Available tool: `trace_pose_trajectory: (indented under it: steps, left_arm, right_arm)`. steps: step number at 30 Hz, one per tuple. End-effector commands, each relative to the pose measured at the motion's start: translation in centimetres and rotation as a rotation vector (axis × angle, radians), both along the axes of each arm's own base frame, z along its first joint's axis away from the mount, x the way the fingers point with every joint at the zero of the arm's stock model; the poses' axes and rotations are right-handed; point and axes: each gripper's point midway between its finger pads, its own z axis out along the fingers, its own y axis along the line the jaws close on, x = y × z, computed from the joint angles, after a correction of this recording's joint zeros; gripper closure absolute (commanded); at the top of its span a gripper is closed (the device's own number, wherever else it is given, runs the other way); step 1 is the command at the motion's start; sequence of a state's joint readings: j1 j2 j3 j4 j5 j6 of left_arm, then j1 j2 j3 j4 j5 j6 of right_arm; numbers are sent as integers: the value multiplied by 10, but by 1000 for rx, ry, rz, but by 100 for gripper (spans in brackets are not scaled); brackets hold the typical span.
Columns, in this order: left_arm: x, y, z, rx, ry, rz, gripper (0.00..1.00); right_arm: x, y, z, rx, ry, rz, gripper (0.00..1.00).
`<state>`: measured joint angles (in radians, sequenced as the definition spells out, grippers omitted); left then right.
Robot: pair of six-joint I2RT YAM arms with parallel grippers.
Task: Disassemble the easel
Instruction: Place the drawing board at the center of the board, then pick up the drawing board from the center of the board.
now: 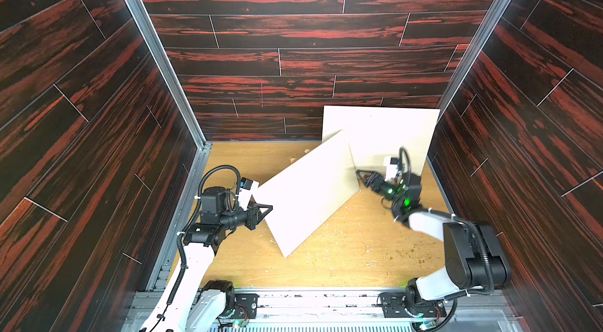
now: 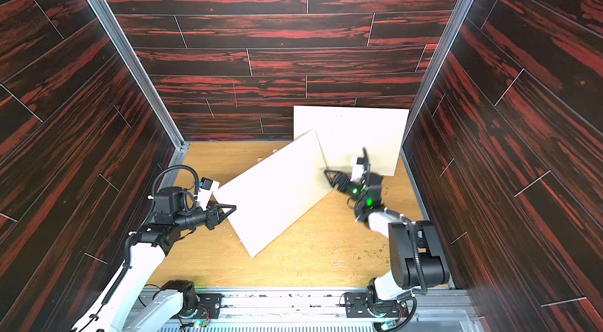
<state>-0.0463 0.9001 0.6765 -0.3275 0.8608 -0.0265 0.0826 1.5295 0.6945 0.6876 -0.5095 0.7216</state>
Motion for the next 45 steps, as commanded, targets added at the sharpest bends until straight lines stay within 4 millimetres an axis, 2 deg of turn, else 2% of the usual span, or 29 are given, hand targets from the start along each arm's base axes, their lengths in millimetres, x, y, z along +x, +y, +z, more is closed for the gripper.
trace_pose_trajectory:
  steps: [1, 5, 12, 22, 32, 39, 45]
  left_arm:
    - [3, -2, 12, 55, -65, -43, 100]
    - [5, -6, 9, 104, -51, -81, 100]
    - [8, -8, 5, 161, -43, -116, 100]
    - [11, -6, 3, 207, -46, -124, 100]
    - [13, -4, 0, 225, -49, -118, 100]
    - [12, -2, 0, 234, -54, -110, 100]
    - [15, 0, 0, 244, -58, -85, 100]
  right_arm:
    - [8, -14, -7, -166, 35, 33, 13]
    - [33, -22, -5, -245, 19, 73, 10]
    - [66, -11, 3, -250, -31, 201, 9]
    - [85, 11, 1, -210, -76, 348, 9]
    - [76, 41, -3, -166, -135, 512, 9]
    - [66, 46, -9, -154, -140, 568, 9]
    - [41, 53, -3, -131, -153, 642, 12]
